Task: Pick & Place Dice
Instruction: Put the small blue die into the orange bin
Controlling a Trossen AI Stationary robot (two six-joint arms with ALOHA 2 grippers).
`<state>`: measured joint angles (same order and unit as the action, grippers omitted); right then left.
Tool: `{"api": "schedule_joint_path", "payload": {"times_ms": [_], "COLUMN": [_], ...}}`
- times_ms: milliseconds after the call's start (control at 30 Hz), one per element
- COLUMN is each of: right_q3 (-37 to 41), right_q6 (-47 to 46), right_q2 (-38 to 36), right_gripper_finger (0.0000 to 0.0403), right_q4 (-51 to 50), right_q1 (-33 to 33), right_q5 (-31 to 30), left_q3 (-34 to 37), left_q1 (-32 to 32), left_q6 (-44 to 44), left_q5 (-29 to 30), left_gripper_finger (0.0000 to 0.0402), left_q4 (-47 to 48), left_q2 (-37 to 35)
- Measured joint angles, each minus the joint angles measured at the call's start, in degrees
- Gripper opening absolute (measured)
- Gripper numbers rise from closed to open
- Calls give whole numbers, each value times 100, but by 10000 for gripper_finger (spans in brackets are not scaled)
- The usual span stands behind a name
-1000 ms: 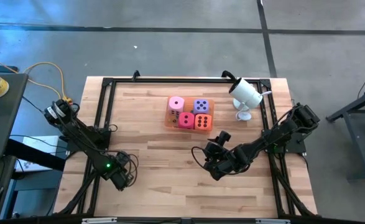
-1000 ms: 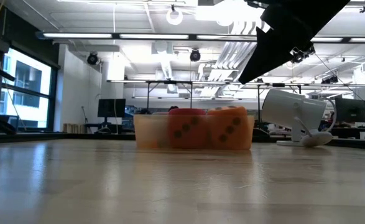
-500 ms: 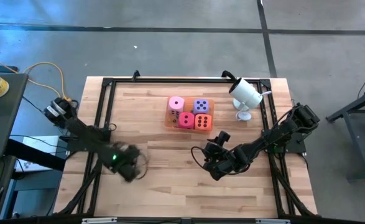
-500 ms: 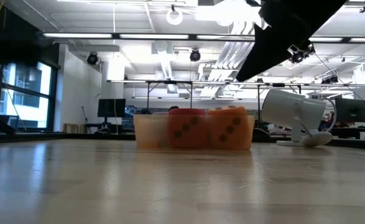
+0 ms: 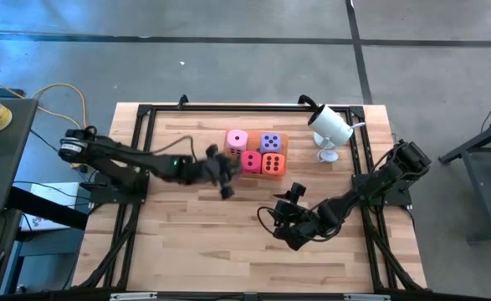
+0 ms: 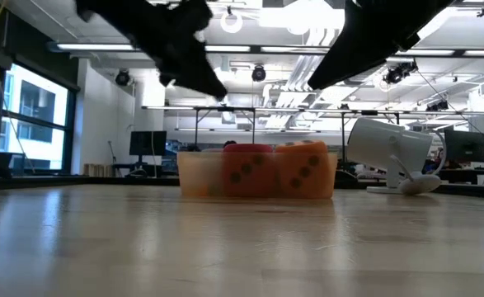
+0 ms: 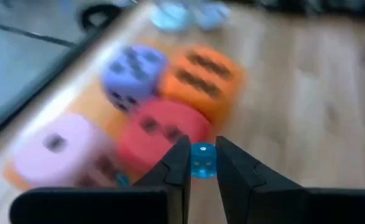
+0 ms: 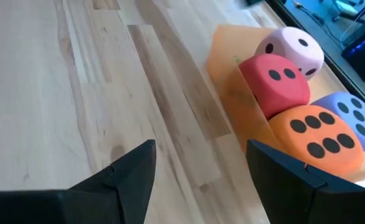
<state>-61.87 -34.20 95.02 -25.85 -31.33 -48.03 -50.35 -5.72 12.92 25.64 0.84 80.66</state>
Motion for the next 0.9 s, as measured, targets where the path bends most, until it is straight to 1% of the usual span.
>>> {"api": "schedule_joint_path", "payload": {"times_ms": [67,133,267,333,467,567,767,900], "right_q3": [0,0,0,0,0,0,0,0], "right_q6": [0,0,-1,-2,-44,-44,-48,-110], "right_q2": [2,2,2,2,2,2,2,2], "right_gripper_finger": [239,239,239,239,239,239,239,239], "right_q4": [-15,-38,-66,-85,-89,-90,-89,-87], "right_q1": [-39,-78,-122,-136,-136,-133,-132,-132], "right_q5": [0,-3,2,0,3,1,2,2], "left_q3": [-2,0,0,0,0,0,0,0], "left_q1": [339,634,1101,1186,1218,1141,1010,1022], "left_q6": [12,116,238,240,239,64,2,188], "left_q5": [-4,-83,-935,-1056,-1059,-1034,-481,-429], "left_gripper_finger": [47,47,47,47,47,47,47,47], "left_q4": [-170,-112,-120,-115,-124,-131,-80,-16], "left_q2": [7,19,343,553,876,944,960,960]}}
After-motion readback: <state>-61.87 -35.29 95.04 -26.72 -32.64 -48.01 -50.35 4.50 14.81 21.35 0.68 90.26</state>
